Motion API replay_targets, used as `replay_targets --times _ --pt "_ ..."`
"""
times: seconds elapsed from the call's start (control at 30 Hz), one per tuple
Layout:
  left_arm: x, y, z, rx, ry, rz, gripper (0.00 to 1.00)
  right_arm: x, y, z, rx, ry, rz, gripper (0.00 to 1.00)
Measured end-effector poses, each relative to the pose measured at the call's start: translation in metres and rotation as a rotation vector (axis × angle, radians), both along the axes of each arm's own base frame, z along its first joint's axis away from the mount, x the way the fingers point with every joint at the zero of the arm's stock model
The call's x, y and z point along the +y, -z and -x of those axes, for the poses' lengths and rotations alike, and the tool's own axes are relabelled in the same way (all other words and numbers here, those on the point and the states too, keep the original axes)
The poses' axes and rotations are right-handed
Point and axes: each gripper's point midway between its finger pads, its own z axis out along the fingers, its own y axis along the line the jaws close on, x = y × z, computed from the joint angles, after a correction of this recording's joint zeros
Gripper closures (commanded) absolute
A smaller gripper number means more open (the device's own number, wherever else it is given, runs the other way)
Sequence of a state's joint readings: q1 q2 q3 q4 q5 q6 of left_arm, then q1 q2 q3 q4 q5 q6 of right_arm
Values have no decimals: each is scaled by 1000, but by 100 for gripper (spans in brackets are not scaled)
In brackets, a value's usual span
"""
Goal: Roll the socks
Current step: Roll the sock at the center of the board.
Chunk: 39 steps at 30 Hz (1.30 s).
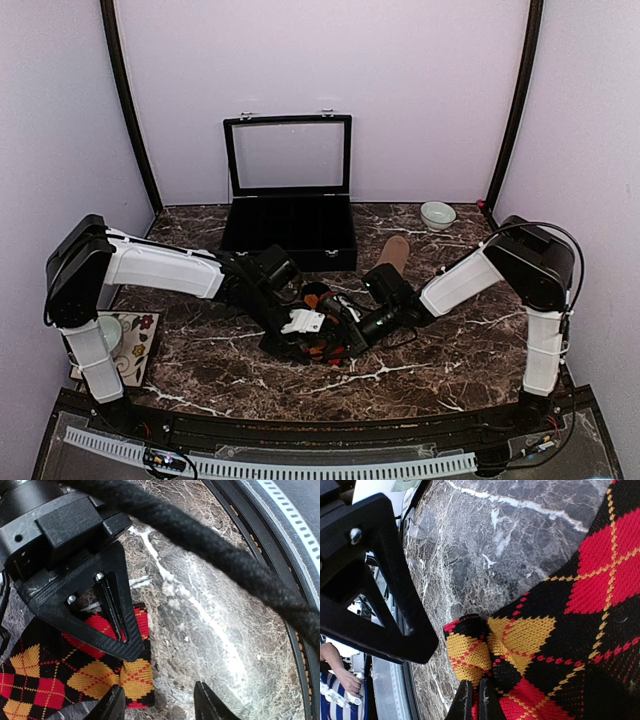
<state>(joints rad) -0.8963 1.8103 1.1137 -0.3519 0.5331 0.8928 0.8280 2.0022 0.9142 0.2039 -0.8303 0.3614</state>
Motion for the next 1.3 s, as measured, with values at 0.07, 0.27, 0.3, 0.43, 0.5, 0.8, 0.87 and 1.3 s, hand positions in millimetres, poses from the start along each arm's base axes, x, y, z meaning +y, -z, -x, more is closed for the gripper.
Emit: replay_targets --times 0.07,0.27,0.3,0.43,0.5,0.8,0.87,1.3 --pt "-1 3 -1 -10 9 1 55 0 0 0 15 5 1 100" --pt "-2 29 -5 -15 18 -39 63 -1 1 0 46 14 2 100" --pt "-3 29 -7 -25 19 -35 65 -1 1 0 49 15 2 100" --pt "-7 28 -12 -53 16 -24 73 -1 0 0 52 15 0 97" --pt "-8 28 -13 -62 13 -18 79 -1 0 0 53 14 -1 93" --pt "-14 32 -17 -48 -5 -13 100 -8 -6 -1 -4 41 -6 70" --pt "-18 32 -18 -23 -7 -10 100 -14 -8 0 -37 57 1 68" --pt "-19 31 -9 314 -10 -58 100 -63 -10 22 -443 90 138 65"
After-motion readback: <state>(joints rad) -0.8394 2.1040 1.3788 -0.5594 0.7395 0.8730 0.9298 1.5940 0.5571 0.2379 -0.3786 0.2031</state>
